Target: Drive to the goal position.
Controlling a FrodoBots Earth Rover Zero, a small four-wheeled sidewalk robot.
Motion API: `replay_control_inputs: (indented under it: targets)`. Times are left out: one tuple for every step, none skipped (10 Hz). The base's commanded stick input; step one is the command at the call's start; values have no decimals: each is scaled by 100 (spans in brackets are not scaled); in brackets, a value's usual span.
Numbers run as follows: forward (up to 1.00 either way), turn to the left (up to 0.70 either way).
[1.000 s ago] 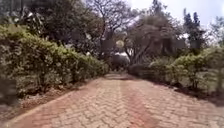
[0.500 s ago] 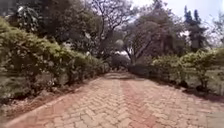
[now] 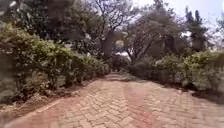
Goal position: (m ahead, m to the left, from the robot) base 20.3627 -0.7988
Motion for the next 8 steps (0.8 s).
replay_control_inputs:
  targets:
    - [70, 0]
    - [70, 0]
    - [70, 0]
    - [70, 0]
    - [70, 0]
    - [70, 0]
    - [70, 0]
    - [70, 0]
